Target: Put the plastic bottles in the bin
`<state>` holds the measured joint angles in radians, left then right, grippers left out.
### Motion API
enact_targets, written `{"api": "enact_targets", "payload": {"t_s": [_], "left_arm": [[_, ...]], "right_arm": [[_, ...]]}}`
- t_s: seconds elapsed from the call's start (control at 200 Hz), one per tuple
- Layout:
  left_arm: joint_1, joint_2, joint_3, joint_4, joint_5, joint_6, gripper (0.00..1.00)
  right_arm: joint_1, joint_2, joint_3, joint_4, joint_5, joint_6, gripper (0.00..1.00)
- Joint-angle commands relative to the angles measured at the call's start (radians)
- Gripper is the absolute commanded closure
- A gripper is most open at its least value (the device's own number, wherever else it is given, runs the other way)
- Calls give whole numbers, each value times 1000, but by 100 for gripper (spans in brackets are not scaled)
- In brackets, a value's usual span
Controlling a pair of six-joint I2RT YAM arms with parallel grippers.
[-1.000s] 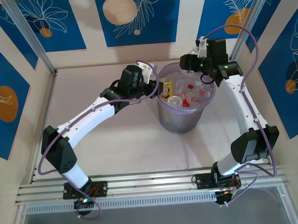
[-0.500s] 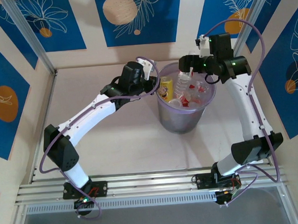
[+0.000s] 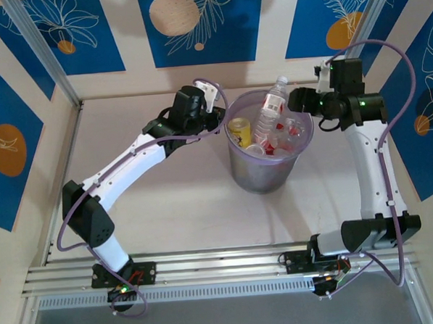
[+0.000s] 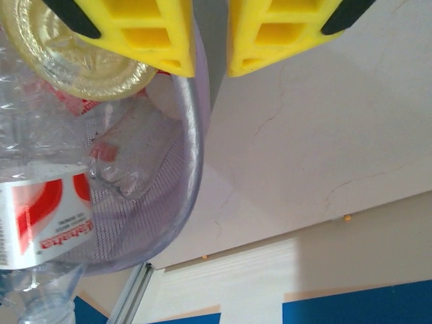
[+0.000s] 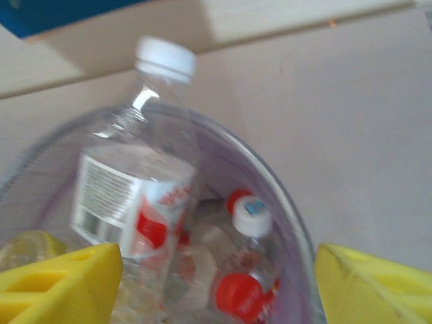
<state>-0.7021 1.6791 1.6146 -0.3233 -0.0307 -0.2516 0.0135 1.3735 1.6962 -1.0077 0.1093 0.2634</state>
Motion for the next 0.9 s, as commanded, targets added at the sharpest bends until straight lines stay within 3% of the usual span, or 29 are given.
{"api": "enact_targets", "payload": {"t_s": [0.0,0.175,0.29,0.555,0.895], "left_arm": [[12,17,45,-17,26,3,76],[9,47,57,-6,73,-24,64],[10,64,51,-1,82,-37,63],[9,81,63,8,100,-50,82],[12,67,110,-36,60,-16,97]], "right_arm": [[-38,-45,-74,-42,-23,44,29],[-65,-65,-159,-17,-102,55,34],[-64,-65,-195,5,-130,60,40],[-62,-55,-207,32,-158,69,65],[-21,-35,-198,95,-226,102,84]]}}
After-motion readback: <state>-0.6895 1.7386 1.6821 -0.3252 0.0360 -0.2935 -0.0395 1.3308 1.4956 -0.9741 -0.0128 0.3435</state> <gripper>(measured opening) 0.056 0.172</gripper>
